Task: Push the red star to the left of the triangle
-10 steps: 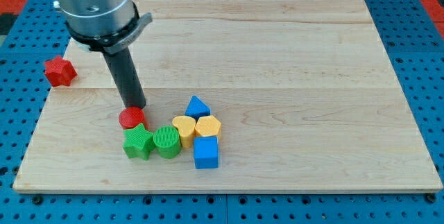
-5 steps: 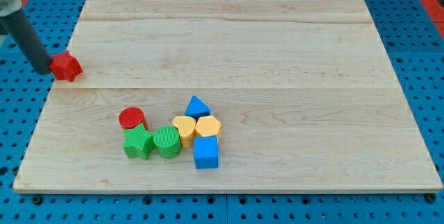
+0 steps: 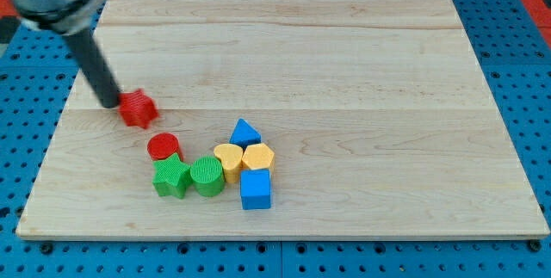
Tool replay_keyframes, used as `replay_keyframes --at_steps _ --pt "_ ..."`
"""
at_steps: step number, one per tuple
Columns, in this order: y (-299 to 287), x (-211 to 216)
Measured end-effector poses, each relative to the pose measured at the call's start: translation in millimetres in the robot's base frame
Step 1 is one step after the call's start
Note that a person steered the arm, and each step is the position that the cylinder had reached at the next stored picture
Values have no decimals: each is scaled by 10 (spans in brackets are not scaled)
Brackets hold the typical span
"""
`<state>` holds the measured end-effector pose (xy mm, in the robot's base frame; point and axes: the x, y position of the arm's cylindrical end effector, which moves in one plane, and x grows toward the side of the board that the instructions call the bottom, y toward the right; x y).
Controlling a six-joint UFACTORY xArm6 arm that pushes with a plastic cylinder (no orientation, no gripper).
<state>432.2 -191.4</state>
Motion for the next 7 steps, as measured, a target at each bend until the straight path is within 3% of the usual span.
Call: replay_keyframes --at_steps 1,4,5,7 --pt "693 12" --pt "403 263" --pt "941 400" --pt "772 89"
